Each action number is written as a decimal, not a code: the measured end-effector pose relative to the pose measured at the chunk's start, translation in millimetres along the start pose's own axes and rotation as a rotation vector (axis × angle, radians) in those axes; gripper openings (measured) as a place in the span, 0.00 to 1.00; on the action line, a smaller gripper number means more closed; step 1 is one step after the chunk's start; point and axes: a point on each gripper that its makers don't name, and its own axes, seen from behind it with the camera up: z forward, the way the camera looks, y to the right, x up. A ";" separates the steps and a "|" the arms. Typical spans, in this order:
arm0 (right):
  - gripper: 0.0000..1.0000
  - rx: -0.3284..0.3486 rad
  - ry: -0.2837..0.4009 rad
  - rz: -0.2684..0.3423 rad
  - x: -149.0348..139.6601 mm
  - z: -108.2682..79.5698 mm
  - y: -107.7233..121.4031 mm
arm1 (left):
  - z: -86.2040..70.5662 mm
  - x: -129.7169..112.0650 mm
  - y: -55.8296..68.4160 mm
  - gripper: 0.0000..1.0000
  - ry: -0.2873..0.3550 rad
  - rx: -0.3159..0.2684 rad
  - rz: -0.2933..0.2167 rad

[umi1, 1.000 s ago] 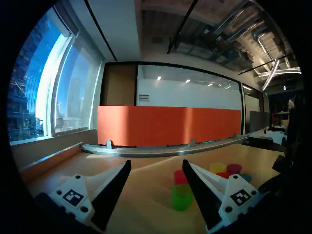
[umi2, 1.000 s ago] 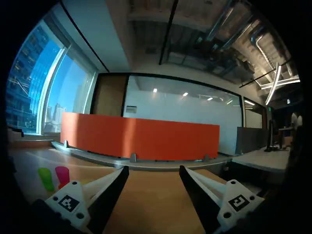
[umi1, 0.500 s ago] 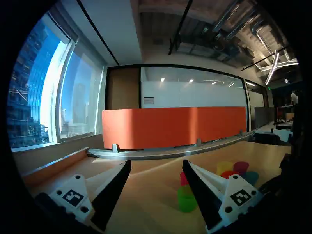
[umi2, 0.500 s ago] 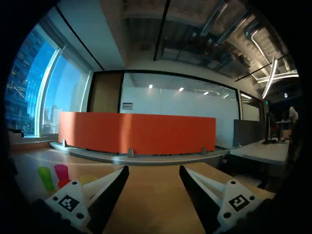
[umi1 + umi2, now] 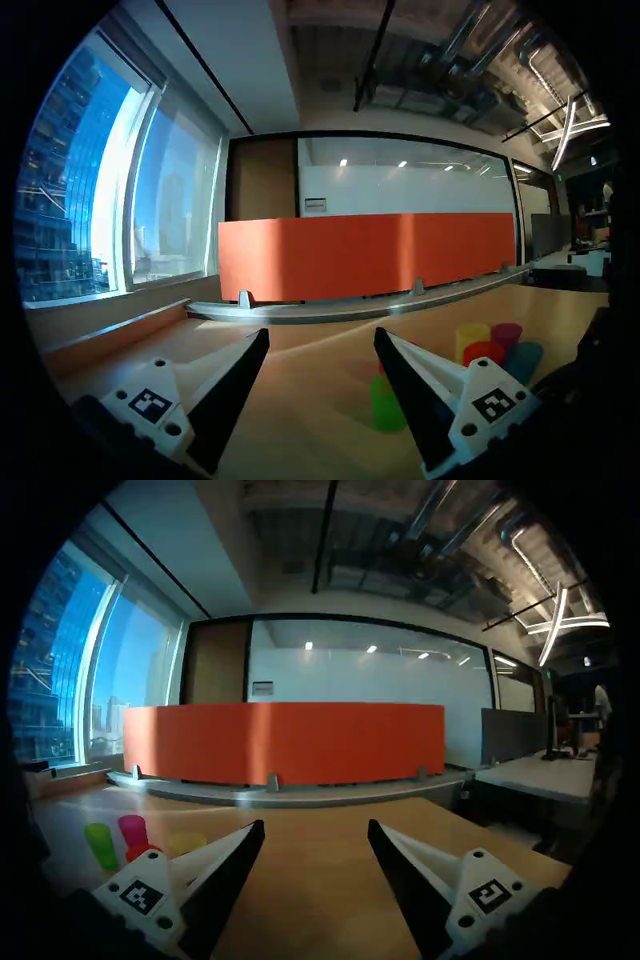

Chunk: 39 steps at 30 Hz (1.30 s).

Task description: Pour water

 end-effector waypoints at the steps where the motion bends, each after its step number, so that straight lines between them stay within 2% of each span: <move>1: 1.00 -0.002 -0.001 0.003 0.2 -0.3 0.5 | 0.3 -3.5 -0.7 0.97 -0.004 0.001 -0.004; 6: 1.00 -0.010 -0.010 0.017 -0.9 -2.0 3.4 | 0.8 -19.3 -4.7 0.98 -0.020 0.005 -0.020; 12: 1.00 -0.021 -0.025 0.004 -3.8 -3.6 6.2 | 2.0 -32.4 -9.4 0.97 -0.032 0.009 -0.007; 18: 1.00 -0.021 -0.030 -0.005 -5.4 -5.1 3.8 | 3.6 -46.2 -16.8 0.97 -0.051 0.017 -0.016; 30: 1.00 -0.011 -0.033 -0.024 -0.2 -3.4 -4.2 | 5.3 -54.8 -30.1 0.98 -0.060 0.034 -0.046; 39: 1.00 -0.011 -0.029 -0.027 3.4 -1.3 -5.5 | 7.4 -59.8 -26.8 0.98 -0.069 0.025 -0.040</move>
